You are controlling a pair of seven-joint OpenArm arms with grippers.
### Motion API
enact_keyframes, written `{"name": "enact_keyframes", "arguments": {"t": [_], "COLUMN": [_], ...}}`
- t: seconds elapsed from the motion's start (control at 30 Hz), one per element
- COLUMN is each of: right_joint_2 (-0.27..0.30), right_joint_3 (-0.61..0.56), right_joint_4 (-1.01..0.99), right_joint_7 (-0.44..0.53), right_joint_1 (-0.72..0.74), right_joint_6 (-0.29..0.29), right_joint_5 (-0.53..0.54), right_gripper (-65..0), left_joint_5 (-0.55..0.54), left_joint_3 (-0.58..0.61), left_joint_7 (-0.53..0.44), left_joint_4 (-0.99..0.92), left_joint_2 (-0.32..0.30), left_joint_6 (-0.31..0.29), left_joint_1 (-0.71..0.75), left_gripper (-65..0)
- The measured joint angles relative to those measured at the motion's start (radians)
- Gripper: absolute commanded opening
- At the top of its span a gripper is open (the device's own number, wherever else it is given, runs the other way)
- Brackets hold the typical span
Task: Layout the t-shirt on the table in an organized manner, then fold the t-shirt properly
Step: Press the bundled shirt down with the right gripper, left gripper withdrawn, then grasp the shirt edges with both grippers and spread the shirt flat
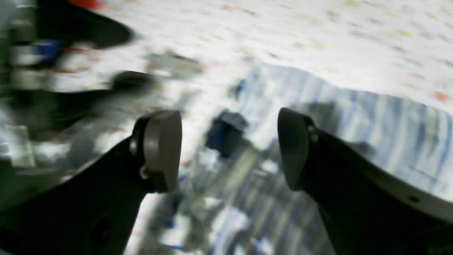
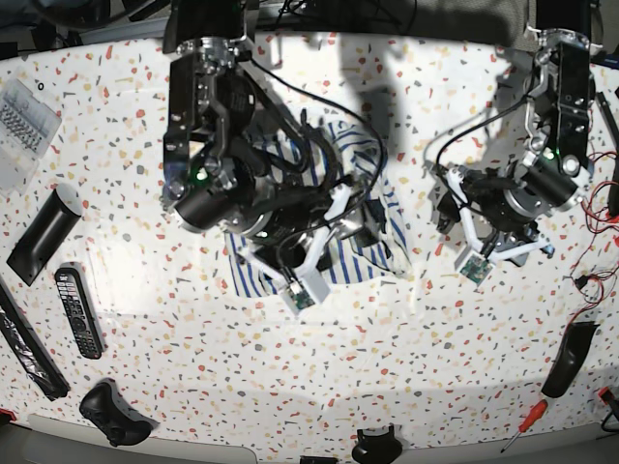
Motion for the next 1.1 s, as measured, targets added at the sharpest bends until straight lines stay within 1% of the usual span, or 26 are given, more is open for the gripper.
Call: {"name": "enact_keyframes", "arguments": {"t": [0.03, 0.1, 0.13, 0.17, 0.2, 0.27, 0.33, 0.4, 0.47, 0.5, 0.53, 0.57, 0.6, 0.63, 0.67, 0.73, 0.77, 0.8, 0.83, 0.9, 1.07, 1.1], "right_joint_2": [0.000, 0.000, 0.000, 0.000, 0.011, 0.054, 0.100, 0.134, 0.139, 0.139, 0.139, 0.139, 0.139, 0.139, 0.140, 0.148, 0.147, 0.147, 0.144, 0.136, 0.140, 0.144], "right_joint_3": [0.000, 0.001, 0.000, 0.000, 0.000, 0.000, 0.007, 0.040, 0.083, 0.112, 0.143, 0.172, 0.200, 0.225, 0.245, 0.270, 0.277, 0.277, 0.275, 0.272, 0.270, 0.271], "right_joint_4": [0.000, 0.000, 0.000, 0.000, 0.000, 0.000, 0.000, 0.000, -0.003, -0.016, -0.036, -0.066, -0.103, -0.146, -0.192, -0.300, -0.357, -0.412, -0.468, -0.576, -0.786, -0.809], "right_joint_7": [-0.002, 0.001, 0.021, 0.061, 0.101, 0.136, 0.137, 0.143, 0.166, 0.194, 0.215, 0.224, 0.229, 0.231, 0.230, 0.228, 0.229, 0.233, 0.240, 0.253, 0.267, 0.268], "right_joint_1": [-0.002, -0.003, -0.002, 0.000, 0.005, 0.032, 0.070, 0.108, 0.136, 0.143, 0.151, 0.162, 0.174, 0.189, 0.206, 0.246, 0.267, 0.285, 0.303, 0.339, 0.400, 0.402], "right_joint_6": [0.000, 0.000, 0.000, 0.000, 0.000, -0.043, -0.094, -0.109, -0.111, -0.113, -0.112, -0.110, -0.105, -0.085, -0.054, 0.033, 0.081, 0.125, 0.130, 0.131, 0.133, 0.132], "right_joint_5": [-0.023, -0.034, -0.061, -0.117, -0.167, -0.227, -0.294, -0.298, -0.283, -0.246, -0.209, -0.184, -0.158, -0.132, -0.107, -0.022, 0.031, 0.087, 0.135, 0.153, 0.114, 0.115], "right_gripper": [-24.4, -24.4, -24.4, -24.4, -24.4, -24.4, -24.5, -24.5, -24.5, -24.5, -24.5, -24.5, -24.5, -24.5, -24.5, -24.5, -24.5, -24.5, -24.5, -24.5, -24.5, -24.5], "left_joint_5": [-0.035, -0.157, -0.225, -0.287, -0.343, -0.442, -0.484, -0.490, -0.509, -0.546, -0.581, -0.626, -0.666, -0.691, -0.702, -0.693, -0.670, -0.639, -0.615, -0.573, -0.565, -0.532], "left_joint_3": [0.000, 0.000, 0.000, 0.000, 0.000, 0.000, 0.000, 0.000, 0.000, 0.000, 0.000, -0.001, -0.001, -0.002, 0.000, 0.001, 0.001, 0.000, 0.000, -0.002, -0.003, -0.002], "left_joint_7": [0.005, 0.015, 0.015, 0.010, -0.006, -0.019, -0.013, -0.011, -0.013, -0.005, 0.017, 0.029, 0.042, 0.046, 0.053, 0.065, 0.040, -0.007, -0.047, -0.091, -0.089, -0.090], "left_joint_4": [0.000, 0.011, 0.028, 0.046, 0.060, 0.066, 0.066, 0.065, 0.065, 0.065, 0.065, 0.065, 0.065, 0.065, 0.065, 0.065, 0.064, 0.062, 0.058, 0.051, 0.042, 0.042], "left_joint_2": [0.000, 0.000, 0.000, 0.000, 0.000, 0.000, 0.010, 0.033, 0.065, 0.078, 0.089, 0.099, 0.115, 0.134, 0.151, 0.182, 0.195, 0.208, 0.219, 0.237, 0.266, 0.266], "left_joint_6": [0.003, 0.006, 0.005, -0.004, -0.029, -0.050, -0.049, -0.050, -0.050, -0.055, -0.100, -0.127, -0.144, -0.159, -0.160, -0.166, -0.167, -0.166, -0.164, -0.163, -0.160, -0.165], "left_joint_1": [0.000, 0.001, 0.003, 0.003, 0.000, -0.002, 0.000, 0.000, 0.000, 0.000, 0.003, 0.009, 0.024, 0.045, 0.069, 0.110, 0.126, 0.140, 0.153, 0.180, 0.249, 0.261], "left_gripper": [-31.5, -31.5, -31.5, -31.5, -31.5, -31.5, -31.5, -31.5, -31.5, -31.5, -31.5, -31.5, -31.5, -31.5, -31.5, -31.5, -31.5, -31.5, -31.5, -31.5, -31.5, -31.5]}}
